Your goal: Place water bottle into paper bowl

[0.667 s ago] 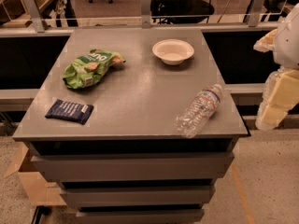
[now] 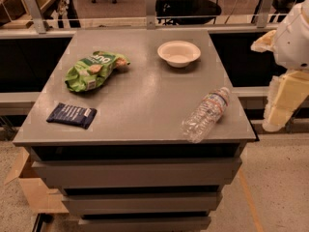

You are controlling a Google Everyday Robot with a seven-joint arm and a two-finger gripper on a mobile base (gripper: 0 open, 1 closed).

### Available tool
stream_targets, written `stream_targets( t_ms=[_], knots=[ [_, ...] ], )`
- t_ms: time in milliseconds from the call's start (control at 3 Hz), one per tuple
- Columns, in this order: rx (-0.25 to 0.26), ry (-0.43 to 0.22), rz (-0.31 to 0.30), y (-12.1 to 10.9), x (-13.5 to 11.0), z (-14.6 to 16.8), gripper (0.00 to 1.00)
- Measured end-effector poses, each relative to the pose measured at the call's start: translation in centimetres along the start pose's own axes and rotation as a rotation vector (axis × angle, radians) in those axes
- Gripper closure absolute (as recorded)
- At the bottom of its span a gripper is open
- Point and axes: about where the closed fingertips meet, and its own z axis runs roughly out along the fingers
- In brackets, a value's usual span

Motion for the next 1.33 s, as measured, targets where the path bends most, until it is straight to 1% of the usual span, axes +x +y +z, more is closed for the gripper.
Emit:
stream_targets(
  t_ms=[333, 667, 1000, 1333],
  knots=[
    [-0.028, 0.005, -0.209, -1.7, -1.4, 3.1, 0.00],
    [-0.068, 0.019, -0.350, -2.7, -2.5, 6.3, 0.00],
    [-0.140, 0.037, -0.457, -2.9, -3.2, 10.5, 0.00],
    [-0.188, 0.041, -0.486, -2.7, -3.2, 12.8, 0.00]
  ],
)
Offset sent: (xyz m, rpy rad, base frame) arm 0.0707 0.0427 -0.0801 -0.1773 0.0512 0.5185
